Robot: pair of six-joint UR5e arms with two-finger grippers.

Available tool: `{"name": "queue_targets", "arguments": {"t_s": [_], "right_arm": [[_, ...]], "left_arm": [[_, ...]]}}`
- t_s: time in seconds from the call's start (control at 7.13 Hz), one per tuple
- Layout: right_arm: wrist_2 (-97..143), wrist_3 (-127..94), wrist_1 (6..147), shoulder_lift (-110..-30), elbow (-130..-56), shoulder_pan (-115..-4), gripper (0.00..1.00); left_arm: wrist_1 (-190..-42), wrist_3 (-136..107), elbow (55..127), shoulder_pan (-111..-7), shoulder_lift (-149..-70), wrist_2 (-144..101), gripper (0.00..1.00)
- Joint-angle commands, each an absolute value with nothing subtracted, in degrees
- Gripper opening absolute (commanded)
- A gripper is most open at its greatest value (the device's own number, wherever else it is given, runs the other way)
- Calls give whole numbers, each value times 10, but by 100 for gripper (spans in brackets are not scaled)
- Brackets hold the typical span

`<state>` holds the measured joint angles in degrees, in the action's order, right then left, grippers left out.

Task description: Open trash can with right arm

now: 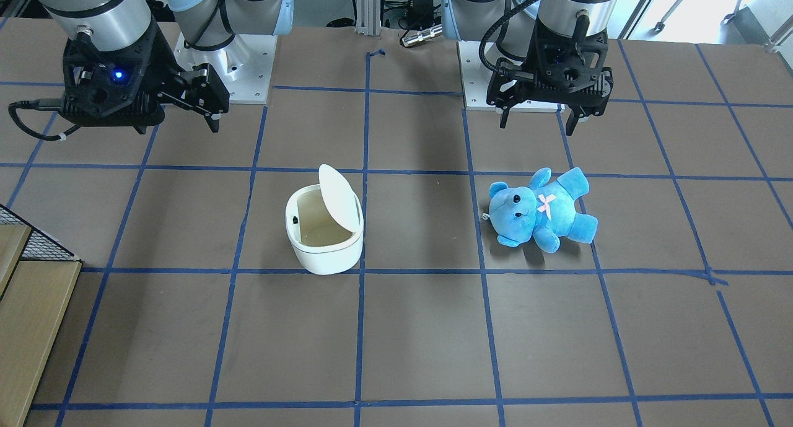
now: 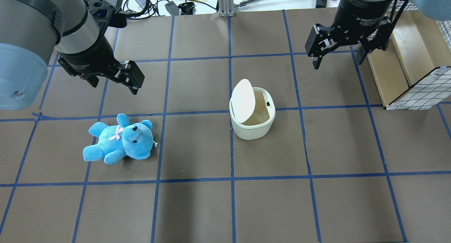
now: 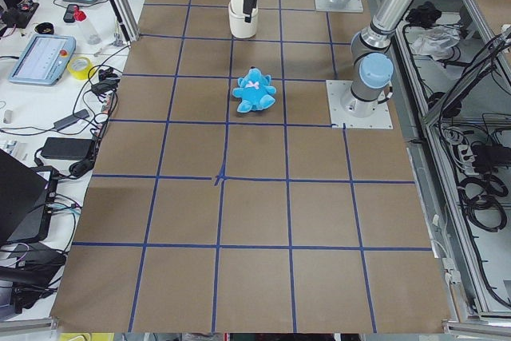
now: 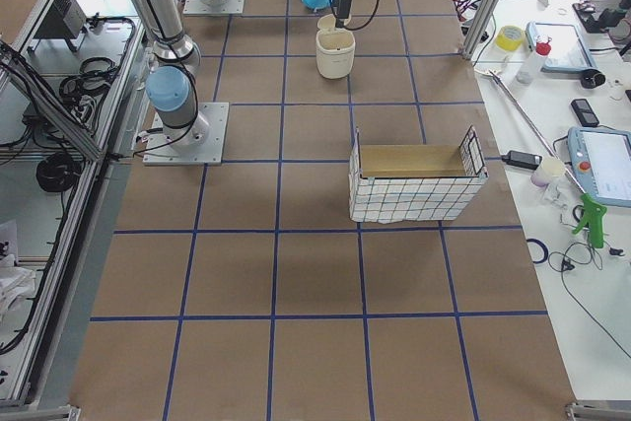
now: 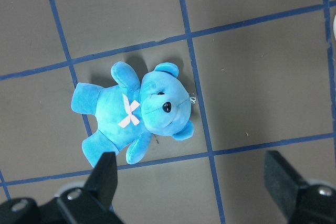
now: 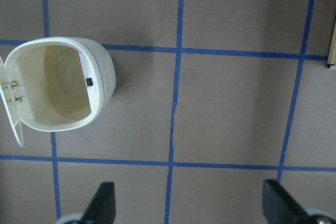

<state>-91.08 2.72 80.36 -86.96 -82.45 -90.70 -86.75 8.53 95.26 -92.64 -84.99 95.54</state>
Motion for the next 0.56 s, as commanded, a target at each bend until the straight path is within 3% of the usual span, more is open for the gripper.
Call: {"name": "queue_targets", "arguments": {"t_s": [0.0, 0.42], "right_arm": [[-909, 27, 805, -870, -824, -907, 100], [-905, 27, 804, -871, -824, -907, 100]], "left_arm": [[-867, 85, 953, -926, -850, 955, 100], [-867, 85, 953, -926, -850, 956, 100]]}}
